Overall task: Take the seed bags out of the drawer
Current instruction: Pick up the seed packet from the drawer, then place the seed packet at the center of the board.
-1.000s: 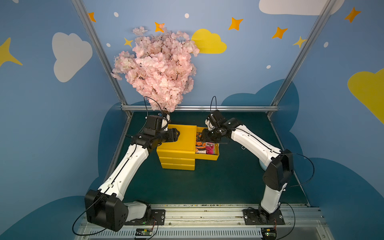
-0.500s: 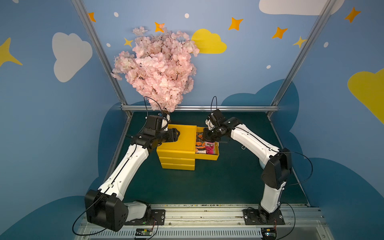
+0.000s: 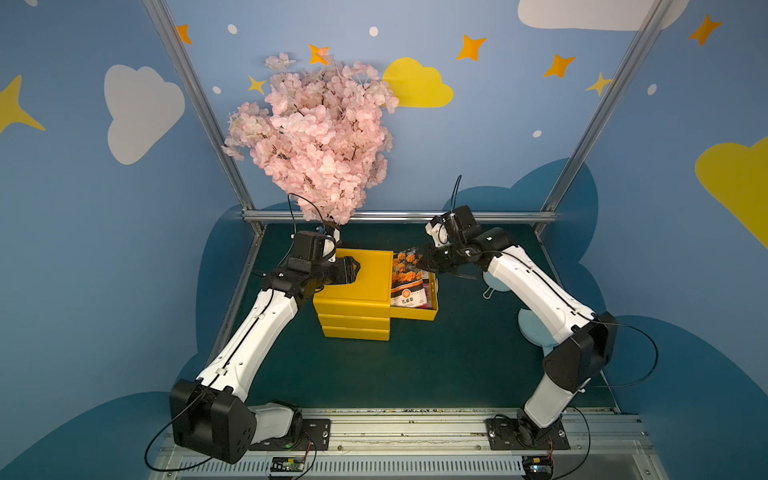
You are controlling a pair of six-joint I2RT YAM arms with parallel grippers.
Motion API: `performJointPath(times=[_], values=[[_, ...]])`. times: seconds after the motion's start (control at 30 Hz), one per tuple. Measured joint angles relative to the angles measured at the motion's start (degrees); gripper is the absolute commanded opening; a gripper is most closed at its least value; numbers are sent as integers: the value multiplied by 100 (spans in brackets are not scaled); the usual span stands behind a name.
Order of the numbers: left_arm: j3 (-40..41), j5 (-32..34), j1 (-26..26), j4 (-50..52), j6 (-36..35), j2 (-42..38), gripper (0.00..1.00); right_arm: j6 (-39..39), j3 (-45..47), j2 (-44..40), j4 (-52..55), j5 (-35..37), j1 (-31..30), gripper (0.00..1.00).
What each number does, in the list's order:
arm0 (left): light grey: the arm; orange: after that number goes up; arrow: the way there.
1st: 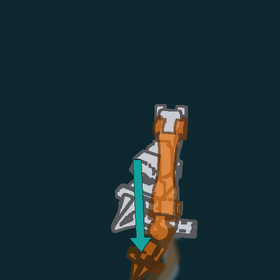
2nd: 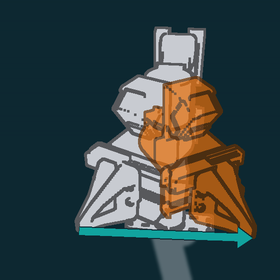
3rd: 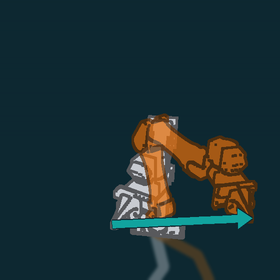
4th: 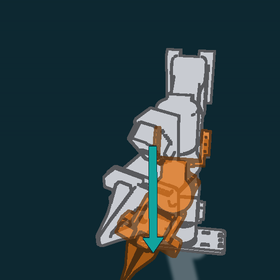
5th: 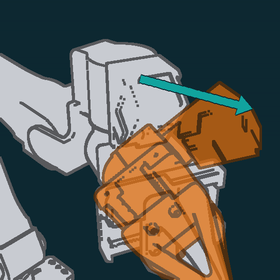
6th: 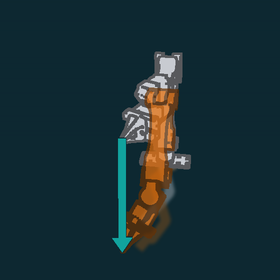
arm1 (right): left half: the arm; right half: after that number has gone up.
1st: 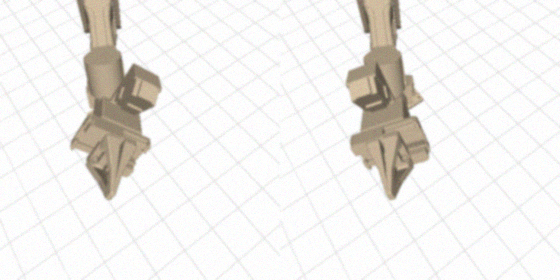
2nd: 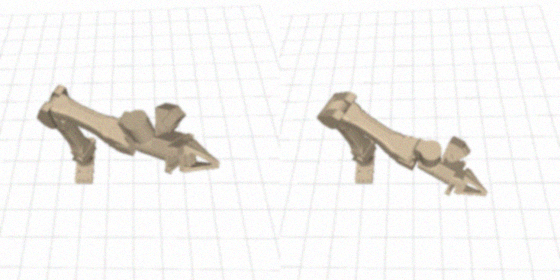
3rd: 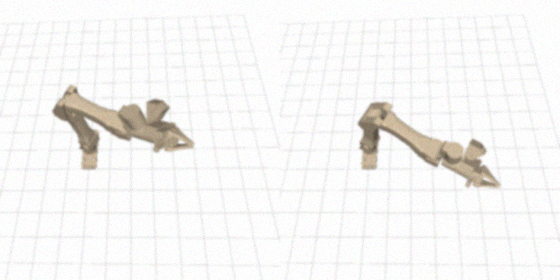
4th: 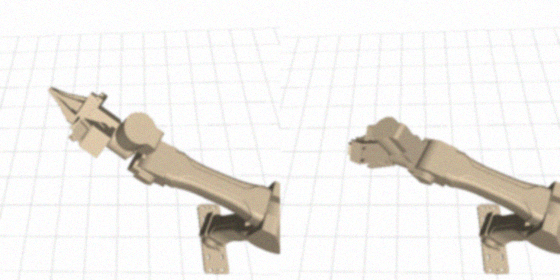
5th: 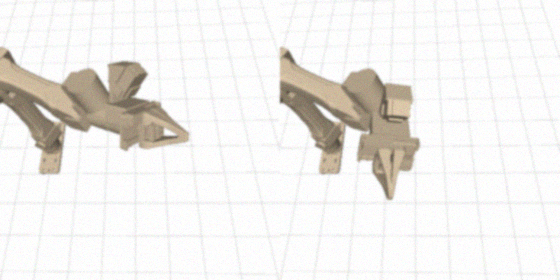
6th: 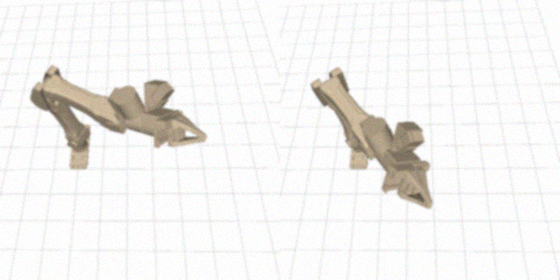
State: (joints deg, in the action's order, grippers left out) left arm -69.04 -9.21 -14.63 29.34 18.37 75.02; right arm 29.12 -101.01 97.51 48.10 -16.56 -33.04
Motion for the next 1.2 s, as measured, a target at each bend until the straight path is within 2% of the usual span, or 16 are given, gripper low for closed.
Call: performJointPath(times=[0.27,0.47,0.63,0.77,1.2], values=[[17,2,0,-22,2,-9,67,-431,118,-940,4,-116,597,0],[17,2,0,-22,4,-9,67,-603,391,-1447,-74,-326,1574,0],[17,4,0,-15,4,-11,67,-682,723,-1552,-291,-492,2518,0],[17,4,0,-13,4,-11,67,-723,837,-1316,-457,-494,2907,0],[17,7,0,96,2,-74,67,-706,922,660,-1032,-452,2557,0]])
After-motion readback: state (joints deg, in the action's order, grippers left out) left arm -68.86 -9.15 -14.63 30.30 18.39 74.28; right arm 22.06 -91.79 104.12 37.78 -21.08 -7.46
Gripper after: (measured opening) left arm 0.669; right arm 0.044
